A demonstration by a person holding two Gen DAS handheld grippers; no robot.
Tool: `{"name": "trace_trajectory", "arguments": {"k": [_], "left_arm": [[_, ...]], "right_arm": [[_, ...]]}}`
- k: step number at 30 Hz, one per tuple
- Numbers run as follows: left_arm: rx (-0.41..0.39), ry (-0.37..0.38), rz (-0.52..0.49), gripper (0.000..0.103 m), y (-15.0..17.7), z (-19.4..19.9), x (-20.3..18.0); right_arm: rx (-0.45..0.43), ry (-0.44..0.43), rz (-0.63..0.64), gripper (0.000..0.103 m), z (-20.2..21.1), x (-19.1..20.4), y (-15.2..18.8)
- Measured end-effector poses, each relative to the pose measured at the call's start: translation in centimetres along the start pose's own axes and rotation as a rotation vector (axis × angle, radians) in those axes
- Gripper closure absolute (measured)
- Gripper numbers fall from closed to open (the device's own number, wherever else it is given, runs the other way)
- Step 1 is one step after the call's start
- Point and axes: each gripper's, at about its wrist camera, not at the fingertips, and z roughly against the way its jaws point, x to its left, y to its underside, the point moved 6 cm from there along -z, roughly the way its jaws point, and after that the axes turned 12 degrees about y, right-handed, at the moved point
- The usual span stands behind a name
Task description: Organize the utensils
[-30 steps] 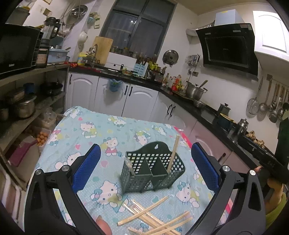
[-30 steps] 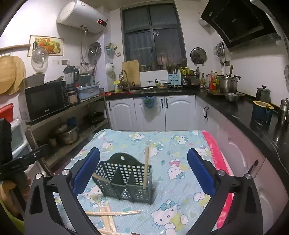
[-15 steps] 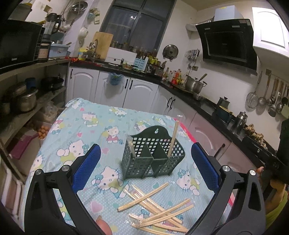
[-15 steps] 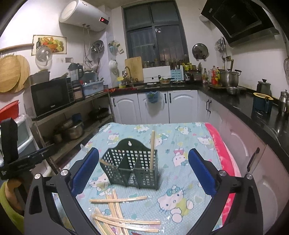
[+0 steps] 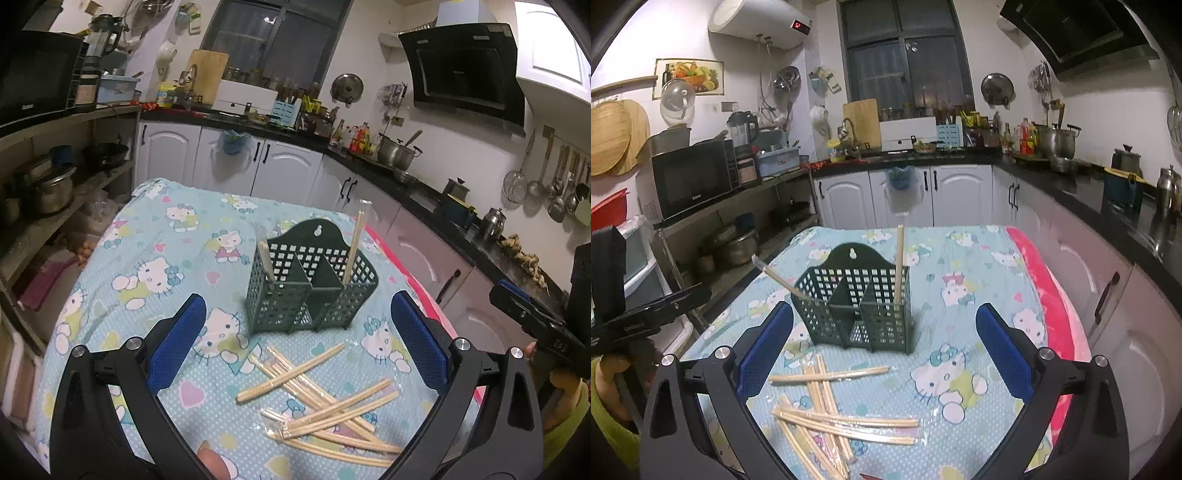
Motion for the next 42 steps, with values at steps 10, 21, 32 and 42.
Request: {"name": "trace_trajectory", "arguments": {"k": [10,21,32,42], "left_arm": [[0.037,-0.003,0.003,0.011,1.7,-0.2,0.3],[0.11,-0.015,0.022,0.011,4.8,-1.3,1.4],[0.186,-0.024,0.049,0.011,7.8,-2.8,3.0],[0.246,-0.023,0.071,0.011,10.0,-4.0,4.2]], "right_arm": [[0.041,0.043,0.026,0.007,-0.4,-0.2,2.7],[0.102,0.072,0.03,0.007,-1.5,-1.5,5.4],[0.175,0.097,0.023,0.007,-2.7,-2.9,8.8],[0.252,0.09,0.047,0.007,-4.2,-2.6,11.9]]}}
